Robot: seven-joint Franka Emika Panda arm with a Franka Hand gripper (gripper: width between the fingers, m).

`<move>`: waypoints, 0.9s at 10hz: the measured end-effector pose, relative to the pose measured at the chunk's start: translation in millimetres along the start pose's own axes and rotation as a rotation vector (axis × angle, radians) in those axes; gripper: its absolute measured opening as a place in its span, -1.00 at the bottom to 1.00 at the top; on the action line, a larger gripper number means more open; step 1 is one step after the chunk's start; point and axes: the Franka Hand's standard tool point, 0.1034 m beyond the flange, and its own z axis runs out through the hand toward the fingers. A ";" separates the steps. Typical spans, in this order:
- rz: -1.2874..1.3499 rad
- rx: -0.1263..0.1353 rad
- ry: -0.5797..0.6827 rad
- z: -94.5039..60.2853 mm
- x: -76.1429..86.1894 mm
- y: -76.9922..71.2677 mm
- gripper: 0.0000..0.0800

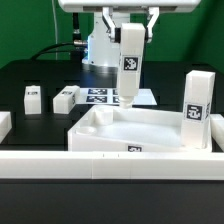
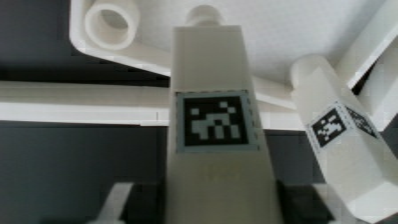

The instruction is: Assemble desk

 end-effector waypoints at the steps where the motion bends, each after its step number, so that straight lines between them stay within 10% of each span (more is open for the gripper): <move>1: -0.003 -0.008 -0.001 0.5 2.2 13.3 -0.27; 4: -0.019 -0.030 -0.005 8.9 6.0 43.6 -0.27; 9: -0.021 -0.036 -0.005 15.3 3.2 42.2 -0.27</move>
Offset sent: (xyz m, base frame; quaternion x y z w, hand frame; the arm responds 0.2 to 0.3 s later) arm 0.0158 -0.0290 -0.0071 -0.0009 0.0227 -0.0372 0.9991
